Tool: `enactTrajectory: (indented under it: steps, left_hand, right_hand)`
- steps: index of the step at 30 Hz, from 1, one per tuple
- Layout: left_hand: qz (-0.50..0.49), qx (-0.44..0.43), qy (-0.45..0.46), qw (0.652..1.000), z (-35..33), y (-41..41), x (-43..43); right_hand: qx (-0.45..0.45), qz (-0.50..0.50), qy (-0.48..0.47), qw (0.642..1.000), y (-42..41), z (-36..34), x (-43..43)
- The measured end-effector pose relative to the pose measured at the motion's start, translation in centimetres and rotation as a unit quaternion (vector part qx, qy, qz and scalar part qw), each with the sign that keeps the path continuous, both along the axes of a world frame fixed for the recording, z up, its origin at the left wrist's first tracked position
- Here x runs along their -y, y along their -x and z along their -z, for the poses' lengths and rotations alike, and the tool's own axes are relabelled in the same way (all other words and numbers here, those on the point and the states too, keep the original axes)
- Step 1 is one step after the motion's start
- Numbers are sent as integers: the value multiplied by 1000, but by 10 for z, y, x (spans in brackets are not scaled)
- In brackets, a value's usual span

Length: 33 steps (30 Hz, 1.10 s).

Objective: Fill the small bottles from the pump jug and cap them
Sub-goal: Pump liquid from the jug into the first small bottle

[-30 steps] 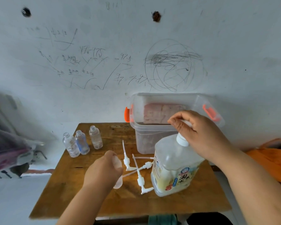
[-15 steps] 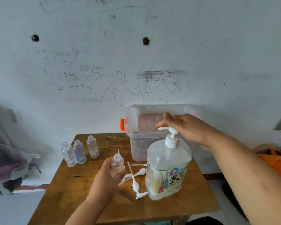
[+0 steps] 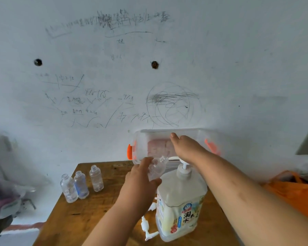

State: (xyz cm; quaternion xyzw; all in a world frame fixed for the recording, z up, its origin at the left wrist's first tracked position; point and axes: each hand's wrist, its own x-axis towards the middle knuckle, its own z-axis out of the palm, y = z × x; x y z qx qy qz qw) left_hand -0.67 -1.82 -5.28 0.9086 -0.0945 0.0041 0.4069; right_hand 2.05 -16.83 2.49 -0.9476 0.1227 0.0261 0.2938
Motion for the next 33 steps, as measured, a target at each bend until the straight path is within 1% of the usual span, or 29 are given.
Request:
enactTrajectory:
  steps: [3, 8, 9, 12, 14, 17, 21, 25, 27, 29, 31, 33]
  left_hand:
    - [-2, -4, -19, 1000, 5, -2, -1]
    - [20, 24, 11, 999, 6, -4, 3]
    - [24, 31, 15, 999, 6, -4, 4]
    - [27, 32, 28, 999, 8, -6, 5]
    - [24, 25, 39, 999, 9, -6, 4]
    - [21, 6, 53, 998, 10, -6, 1]
    - [26, -15, 80, 996, 8, -3, -1]
    - [18, -33, 113, 993, 6, 3, -3]
    - [7, -48, 142, 989, 7, 3, -7]
    - [0, -76, 199, 977, 5, 4, -12]
    - [-7, -108, 266, 958, 5, 4, -17]
    - [-11, -146, 346, 927, 6, 4, -21]
  right_hand:
    - [3, 5, -12, 1000, -1, 1, 0]
    - [-2, -33, 49, 998, -3, 5, 2]
    - [1, -31, 45, 998, -4, 6, 2]
    - [19, 7, -11, 1000, -7, 9, 4]
    - [15, 11, -31, 999, -11, 13, 4]
    - [8, -5, -7, 1000, -14, 23, 2]
    - [-10, 4, -21, 1000, -15, 30, 0]
    - [-8, -4, -21, 1000, -11, 27, 0]
    - [-12, 0, -63, 998, -8, 22, 3]
    - [-3, -2, -84, 996, -5, 15, 4]
    - [6, -15, -52, 999, -5, 9, 4]
    - [-1, -32, 8, 999, -5, 6, 1]
